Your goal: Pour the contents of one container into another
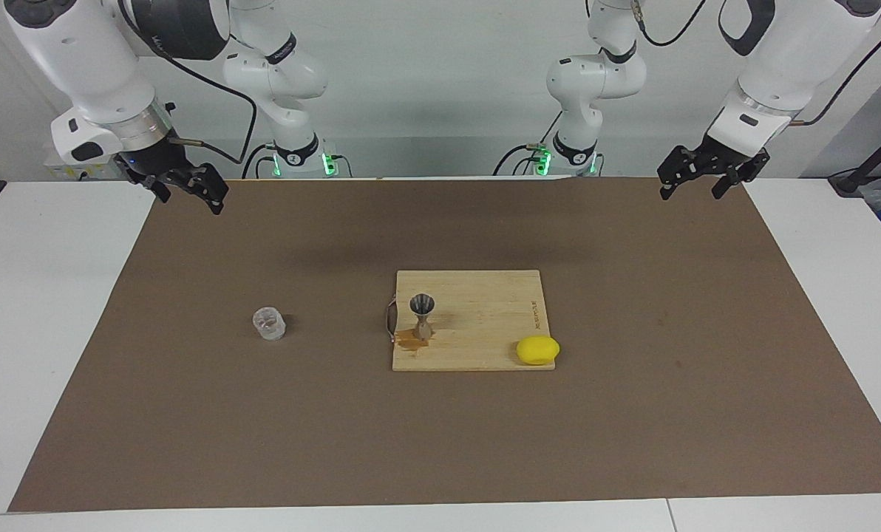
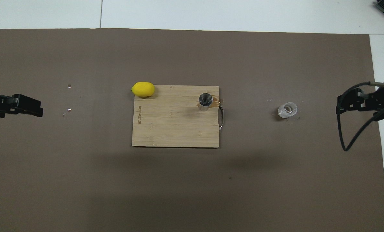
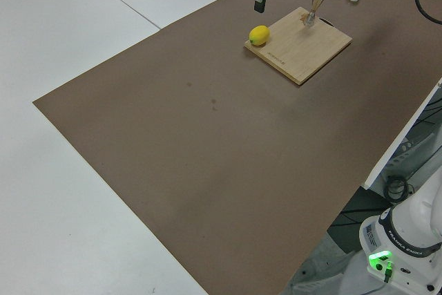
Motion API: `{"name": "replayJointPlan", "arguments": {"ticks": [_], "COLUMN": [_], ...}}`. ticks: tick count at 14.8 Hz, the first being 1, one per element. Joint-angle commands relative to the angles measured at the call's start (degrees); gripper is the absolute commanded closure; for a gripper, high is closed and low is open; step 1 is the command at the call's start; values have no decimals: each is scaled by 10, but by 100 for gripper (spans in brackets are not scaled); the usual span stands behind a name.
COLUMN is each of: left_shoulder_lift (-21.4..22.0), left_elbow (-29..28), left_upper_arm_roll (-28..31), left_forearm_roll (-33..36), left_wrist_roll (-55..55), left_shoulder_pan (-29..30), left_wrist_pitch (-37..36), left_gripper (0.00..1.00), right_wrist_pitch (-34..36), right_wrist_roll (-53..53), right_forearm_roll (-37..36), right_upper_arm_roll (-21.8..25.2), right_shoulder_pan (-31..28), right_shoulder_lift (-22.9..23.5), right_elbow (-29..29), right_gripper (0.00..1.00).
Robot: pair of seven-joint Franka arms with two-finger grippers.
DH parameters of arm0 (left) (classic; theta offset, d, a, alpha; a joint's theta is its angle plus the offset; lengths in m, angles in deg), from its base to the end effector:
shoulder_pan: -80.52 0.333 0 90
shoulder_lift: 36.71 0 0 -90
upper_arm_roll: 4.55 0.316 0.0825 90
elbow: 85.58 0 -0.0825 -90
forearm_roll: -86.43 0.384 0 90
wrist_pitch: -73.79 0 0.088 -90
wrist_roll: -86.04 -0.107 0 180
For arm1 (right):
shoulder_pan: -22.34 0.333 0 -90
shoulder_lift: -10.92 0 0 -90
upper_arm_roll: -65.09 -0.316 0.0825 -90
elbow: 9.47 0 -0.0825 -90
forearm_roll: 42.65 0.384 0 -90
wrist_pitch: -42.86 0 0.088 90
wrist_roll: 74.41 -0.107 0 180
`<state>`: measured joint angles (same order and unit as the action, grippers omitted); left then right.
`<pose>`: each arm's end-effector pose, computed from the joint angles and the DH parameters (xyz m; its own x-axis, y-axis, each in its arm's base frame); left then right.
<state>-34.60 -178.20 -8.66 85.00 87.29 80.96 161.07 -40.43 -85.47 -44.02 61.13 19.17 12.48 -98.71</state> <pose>0.5361 -0.0379 0.6191 0.9974 -0.0431 -0.0569 -0.0420 -0.9989 0.0211 0.5494 0.0043 0.6062 0.9757 -0.1809 -0.1240 -0.1764 -0.9832 0.0467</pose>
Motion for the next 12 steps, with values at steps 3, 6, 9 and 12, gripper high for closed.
{"name": "replayJointPlan", "arguments": {"ticks": [3,6,9,12], "left_shoulder_lift": [17,17,17,17], "left_elbow": [-17,-17,-18,-17], "left_upper_arm_roll": [-1,-1,-1,-1], "left_forearm_roll": [6,6,6,6], "left_wrist_roll": [1,1,1,1], "left_shoulder_pan": [2,2,2,2], "left_wrist_pitch": [-2,-2,-1,-2], "left_gripper": [0,0,0,0], "right_wrist_pitch": [1,1,3,0], "right_wrist_roll": [39,37,37,27], "right_forearm_roll": [7,7,7,7], "right_upper_arm_roll": [-2,-2,-2,-2], "right_shoulder_pan": [1,1,4,6], "right_shoulder_lift": [-12,-12,-14,-18], "right_elbow": [-10,-10,-10,-13], "right_gripper": [1,1,1,1]}}
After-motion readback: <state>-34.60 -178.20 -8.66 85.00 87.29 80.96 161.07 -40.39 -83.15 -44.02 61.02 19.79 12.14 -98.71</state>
